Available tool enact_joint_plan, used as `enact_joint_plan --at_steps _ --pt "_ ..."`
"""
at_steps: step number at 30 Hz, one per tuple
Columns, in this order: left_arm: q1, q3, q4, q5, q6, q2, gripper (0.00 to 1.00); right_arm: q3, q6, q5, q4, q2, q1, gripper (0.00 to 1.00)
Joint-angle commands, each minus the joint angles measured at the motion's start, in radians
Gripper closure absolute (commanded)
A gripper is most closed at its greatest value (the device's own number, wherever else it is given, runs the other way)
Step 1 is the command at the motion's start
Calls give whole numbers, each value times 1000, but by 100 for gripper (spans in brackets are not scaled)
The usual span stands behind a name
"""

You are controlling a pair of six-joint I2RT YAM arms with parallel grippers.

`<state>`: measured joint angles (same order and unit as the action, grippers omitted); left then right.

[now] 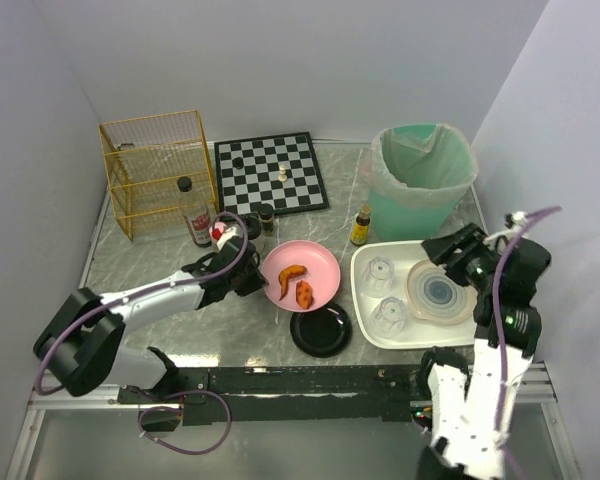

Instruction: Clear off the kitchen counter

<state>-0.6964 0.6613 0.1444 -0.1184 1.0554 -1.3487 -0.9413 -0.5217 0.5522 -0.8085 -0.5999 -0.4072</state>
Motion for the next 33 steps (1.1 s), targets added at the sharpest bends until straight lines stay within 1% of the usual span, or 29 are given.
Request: enact_joint_plan --at_steps 1,2,4,7,11,15,19,23,27,33 --pt "0 -29 23 65 -15 126 99 -34 43 -91 55 -102 299 30" --pt "1 -32 44 68 -17 144 99 -36 26 -125 71 -115 373 29" --pt "0 -34 72 75 -21 192 99 -30 -10 -152 107 -142 470 27" --pt "0 -23 121 89 -29 246 99 -21 -20 -149 147 -187 566 17" --pt "-2 0 167 126 -44 310 99 21 12 -118 176 -238 671 13" --pt "0 43 230 134 -72 345 99 134 -7 -54 282 -218 693 12" --pt "0 95 277 144 -98 356 99 205 -29 40 373 -212 699 12" --pt "-2 139 288 172 -120 345 99 223 -29 77 407 -224 716 13" --pt "0 169 288 184 -135 326 99 256 -61 135 486 -232 723 13" --pt "0 199 273 218 -133 326 99 282 -92 150 555 -271 749 16"
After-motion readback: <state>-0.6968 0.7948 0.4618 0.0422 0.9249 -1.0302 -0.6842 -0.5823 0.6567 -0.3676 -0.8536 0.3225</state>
